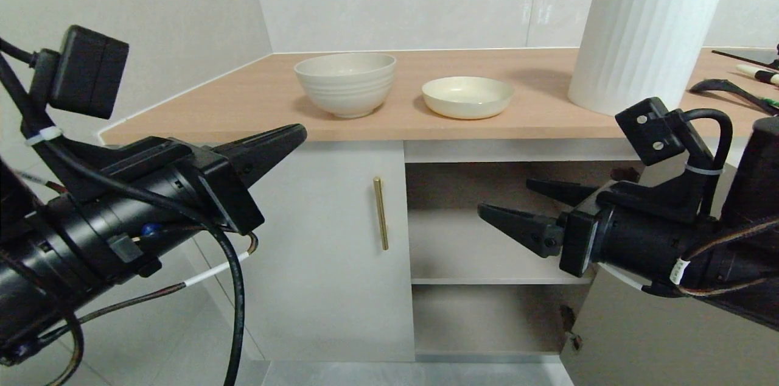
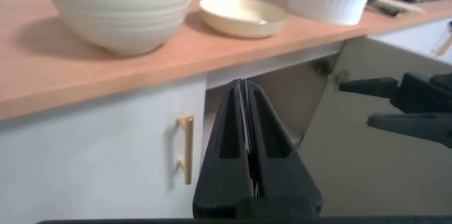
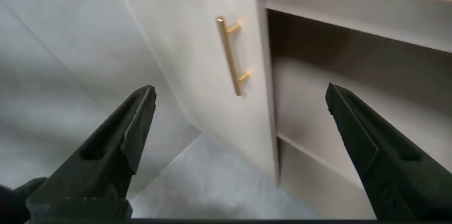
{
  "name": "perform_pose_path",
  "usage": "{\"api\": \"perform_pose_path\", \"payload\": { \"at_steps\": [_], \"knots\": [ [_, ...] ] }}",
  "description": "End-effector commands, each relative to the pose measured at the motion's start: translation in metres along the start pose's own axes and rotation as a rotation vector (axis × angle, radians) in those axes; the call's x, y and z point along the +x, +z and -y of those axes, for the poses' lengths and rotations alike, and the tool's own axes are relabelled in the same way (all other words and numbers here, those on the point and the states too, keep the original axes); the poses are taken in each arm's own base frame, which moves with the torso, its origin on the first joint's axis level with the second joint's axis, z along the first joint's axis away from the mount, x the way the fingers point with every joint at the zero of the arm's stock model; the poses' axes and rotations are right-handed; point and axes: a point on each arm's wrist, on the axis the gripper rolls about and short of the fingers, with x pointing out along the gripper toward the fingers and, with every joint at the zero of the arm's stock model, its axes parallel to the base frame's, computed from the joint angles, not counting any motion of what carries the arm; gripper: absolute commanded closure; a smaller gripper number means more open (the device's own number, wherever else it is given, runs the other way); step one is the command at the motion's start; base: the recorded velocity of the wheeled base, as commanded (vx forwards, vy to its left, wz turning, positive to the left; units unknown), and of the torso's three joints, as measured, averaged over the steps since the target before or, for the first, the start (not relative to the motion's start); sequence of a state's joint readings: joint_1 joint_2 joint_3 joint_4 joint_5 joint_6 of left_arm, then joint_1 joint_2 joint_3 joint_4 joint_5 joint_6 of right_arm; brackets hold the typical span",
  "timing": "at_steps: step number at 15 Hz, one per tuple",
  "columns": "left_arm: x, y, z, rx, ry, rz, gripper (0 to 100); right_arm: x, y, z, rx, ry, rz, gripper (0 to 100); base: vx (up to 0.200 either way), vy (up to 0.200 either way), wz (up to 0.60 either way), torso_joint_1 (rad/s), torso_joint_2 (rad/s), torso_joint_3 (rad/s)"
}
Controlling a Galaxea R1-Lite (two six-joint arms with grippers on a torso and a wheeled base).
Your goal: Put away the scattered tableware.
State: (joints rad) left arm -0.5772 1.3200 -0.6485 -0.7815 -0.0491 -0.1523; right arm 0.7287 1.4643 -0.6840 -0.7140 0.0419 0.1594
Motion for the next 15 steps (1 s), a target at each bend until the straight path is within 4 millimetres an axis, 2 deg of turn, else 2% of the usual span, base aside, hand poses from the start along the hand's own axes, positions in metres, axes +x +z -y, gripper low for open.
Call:
{"api": "perform_pose_path", "payload": {
  "at_steps": [1,4,8,15],
  "knots": [
    [-0.001,0.001,0.0,-0.001,-0.002,0.003,100,-0.005,0.004,-0.002,-0.001,0.011,0.017,0,0.0,0.0,0.0,0.002,-0.1,-0.105],
    [0.001,-0.002,0.0,-0.002,0.001,-0.021,100,-0.006,0.003,-0.004,-0.001,0.017,0.014,0,0.0,0.0,0.0,0.017,-0.21,-0.299],
    [0.004,-0.005,-0.001,-0.003,0.003,-0.035,100,-0.005,0.003,-0.004,-0.001,0.019,0.014,0,0.0,0.0,0.0,0.071,-0.49,-0.353],
    [0.012,-0.008,-0.002,-0.005,0.011,-0.057,100,-0.003,0.008,-0.004,-0.002,0.014,0.026,0,0.0,0.0,0.0,0.147,-0.46,-0.319]
  ]
}}
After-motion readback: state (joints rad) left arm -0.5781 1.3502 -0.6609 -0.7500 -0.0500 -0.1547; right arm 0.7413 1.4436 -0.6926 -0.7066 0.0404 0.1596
